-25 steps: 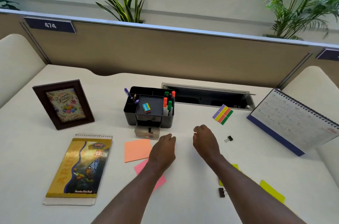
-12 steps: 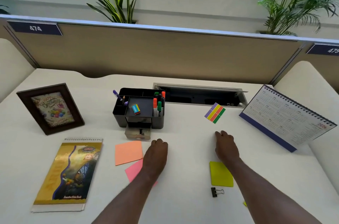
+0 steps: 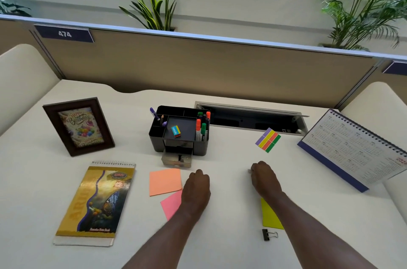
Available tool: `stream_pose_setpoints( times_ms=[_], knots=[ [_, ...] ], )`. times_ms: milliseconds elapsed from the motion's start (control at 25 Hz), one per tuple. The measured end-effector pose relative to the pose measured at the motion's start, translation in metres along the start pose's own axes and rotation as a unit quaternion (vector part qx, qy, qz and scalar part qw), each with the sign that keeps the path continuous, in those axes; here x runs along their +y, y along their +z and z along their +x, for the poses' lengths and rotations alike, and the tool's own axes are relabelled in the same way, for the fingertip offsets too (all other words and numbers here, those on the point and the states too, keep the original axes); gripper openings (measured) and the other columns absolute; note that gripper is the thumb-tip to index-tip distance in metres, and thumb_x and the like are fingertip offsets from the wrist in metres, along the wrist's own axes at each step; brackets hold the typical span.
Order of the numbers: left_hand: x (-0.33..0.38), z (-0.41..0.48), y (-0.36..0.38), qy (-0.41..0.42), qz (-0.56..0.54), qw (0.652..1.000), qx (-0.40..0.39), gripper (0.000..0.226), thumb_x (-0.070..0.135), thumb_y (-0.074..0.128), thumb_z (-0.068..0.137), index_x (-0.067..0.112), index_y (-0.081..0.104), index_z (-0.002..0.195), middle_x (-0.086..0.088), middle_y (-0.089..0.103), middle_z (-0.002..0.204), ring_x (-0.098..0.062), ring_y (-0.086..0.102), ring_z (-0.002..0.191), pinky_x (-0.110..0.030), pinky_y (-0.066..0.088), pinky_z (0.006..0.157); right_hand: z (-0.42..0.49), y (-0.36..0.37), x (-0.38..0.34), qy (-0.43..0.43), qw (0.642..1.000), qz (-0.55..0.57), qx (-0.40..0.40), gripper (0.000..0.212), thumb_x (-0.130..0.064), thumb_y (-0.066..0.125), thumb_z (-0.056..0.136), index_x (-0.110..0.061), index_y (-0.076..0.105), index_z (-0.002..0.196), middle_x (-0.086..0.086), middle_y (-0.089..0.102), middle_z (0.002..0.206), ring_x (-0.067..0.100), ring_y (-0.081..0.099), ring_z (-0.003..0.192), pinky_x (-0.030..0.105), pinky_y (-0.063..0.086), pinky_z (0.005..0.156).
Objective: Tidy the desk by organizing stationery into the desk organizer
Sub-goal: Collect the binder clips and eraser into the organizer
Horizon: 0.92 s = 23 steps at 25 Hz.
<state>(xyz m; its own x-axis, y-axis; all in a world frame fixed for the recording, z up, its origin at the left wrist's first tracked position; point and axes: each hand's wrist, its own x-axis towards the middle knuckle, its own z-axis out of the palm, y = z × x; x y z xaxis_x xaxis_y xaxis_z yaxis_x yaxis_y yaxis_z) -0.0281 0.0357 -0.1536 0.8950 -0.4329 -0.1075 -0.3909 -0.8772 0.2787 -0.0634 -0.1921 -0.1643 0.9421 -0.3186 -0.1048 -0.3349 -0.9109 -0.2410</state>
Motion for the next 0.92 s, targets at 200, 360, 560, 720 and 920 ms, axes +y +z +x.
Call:
stream_pose_setpoints(
  times_ms=[200,360,560,720,920],
  knots=[
    [-0.030,0.010,-0.020,0.024,-0.121,0.981,0.147,0.024,-0.007,0.055,0.068,0.006,0.070,0.082,-0.006,0.060,0.081,-0.024,0.056,0.074,-0.033,0.052,0.061,0.000,0.005,-0.018,-0.018,1.000,0.014,-0.005,0.016,0.002,0.043,0.086,0.001,0.059,0.082,0.017,0.054,0.090,0.034,0.054,0.084,0.031,0.033,0.063],
    [-0.057,0.024,-0.047,0.000,-0.127,0.975,0.182,0.026,-0.007,0.051,0.073,0.005,0.070,0.086,-0.009,0.061,0.083,-0.030,0.057,0.074,-0.037,0.052,0.060,-0.002,0.004,-0.039,-0.037,0.999,0.039,0.008,0.017,0.005,0.044,0.081,0.000,0.061,0.079,0.016,0.055,0.085,0.036,0.056,0.082,0.034,0.037,0.062],
    [-0.072,0.031,-0.057,0.067,-0.095,0.959,0.259,0.024,-0.004,0.057,0.081,0.002,0.069,0.102,-0.010,0.068,0.094,-0.028,0.064,0.086,-0.032,0.055,0.077,0.000,-0.003,-0.105,-0.098,0.987,0.114,0.054,0.023,-0.001,0.052,0.085,-0.003,0.066,0.103,0.014,0.064,0.098,0.031,0.059,0.092,0.035,0.045,0.078],
    [-0.075,0.029,-0.064,0.067,-0.061,0.955,0.283,0.044,0.004,0.034,0.084,0.000,0.066,0.113,-0.017,0.066,0.110,-0.030,0.062,0.104,-0.037,0.053,0.092,0.002,0.000,-0.158,-0.190,0.971,0.121,0.082,0.010,-0.007,0.055,0.088,-0.004,0.065,0.089,0.012,0.064,0.087,0.028,0.058,0.079,0.037,0.048,0.068],
    [-0.091,0.031,-0.066,0.045,-0.018,0.970,0.240,0.053,0.004,0.029,0.080,0.000,0.062,0.122,-0.017,0.065,0.120,-0.032,0.059,0.116,-0.044,0.048,0.100,0.014,0.012,-0.196,-0.227,0.969,0.054,0.078,0.006,-0.002,0.058,0.086,-0.006,0.062,0.085,0.011,0.062,0.085,0.028,0.056,0.076,0.032,0.042,0.059]
  ],
)
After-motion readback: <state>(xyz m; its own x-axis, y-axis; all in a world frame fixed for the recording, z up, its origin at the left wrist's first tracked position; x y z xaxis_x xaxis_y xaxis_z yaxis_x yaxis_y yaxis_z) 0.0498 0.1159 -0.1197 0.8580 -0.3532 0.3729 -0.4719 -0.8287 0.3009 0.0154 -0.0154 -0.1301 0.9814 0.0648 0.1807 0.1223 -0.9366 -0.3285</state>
